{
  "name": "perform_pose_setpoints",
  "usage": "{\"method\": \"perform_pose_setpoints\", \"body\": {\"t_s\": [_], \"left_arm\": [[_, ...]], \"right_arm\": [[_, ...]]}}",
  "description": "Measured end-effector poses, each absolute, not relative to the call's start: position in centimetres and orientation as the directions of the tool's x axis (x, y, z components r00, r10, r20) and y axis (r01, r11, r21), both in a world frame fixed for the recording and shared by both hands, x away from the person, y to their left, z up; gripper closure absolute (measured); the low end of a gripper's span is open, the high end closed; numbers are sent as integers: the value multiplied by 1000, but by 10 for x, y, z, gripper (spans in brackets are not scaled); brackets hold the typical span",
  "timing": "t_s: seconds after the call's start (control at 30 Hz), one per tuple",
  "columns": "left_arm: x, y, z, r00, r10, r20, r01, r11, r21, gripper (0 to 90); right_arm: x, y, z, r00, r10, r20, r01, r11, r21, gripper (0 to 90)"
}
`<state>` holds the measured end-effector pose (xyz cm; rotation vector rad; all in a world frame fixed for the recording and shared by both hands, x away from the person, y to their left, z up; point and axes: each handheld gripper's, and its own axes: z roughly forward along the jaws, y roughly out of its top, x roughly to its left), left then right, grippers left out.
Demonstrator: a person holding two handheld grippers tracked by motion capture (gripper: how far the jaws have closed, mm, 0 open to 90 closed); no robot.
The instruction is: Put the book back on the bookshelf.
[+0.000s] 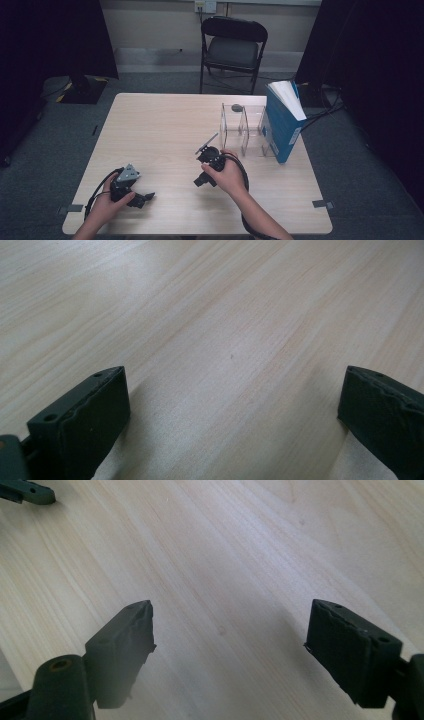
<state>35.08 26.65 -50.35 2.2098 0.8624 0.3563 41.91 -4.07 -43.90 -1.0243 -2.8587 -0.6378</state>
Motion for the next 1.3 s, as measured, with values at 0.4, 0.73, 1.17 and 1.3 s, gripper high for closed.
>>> {"method": "perform_pose_setpoints", "body": {"t_s": [0.4,0.73,1.17,1.3], "left_arm": [[351,267,-503,737,676,-3,476,-516,712,0],[351,267,-503,738,675,-5,474,-513,715,0],[351,267,-503,741,672,-2,473,-519,712,0],[351,267,-503,737,676,-4,475,-514,715,0]], "right_arm": [[418,-36,-458,-786,593,175,612,705,357,186],[415,-30,-468,-797,584,153,594,713,372,162],[402,-30,-473,-819,570,68,540,726,425,145],[399,-32,-475,-822,566,58,527,718,455,144]]}}
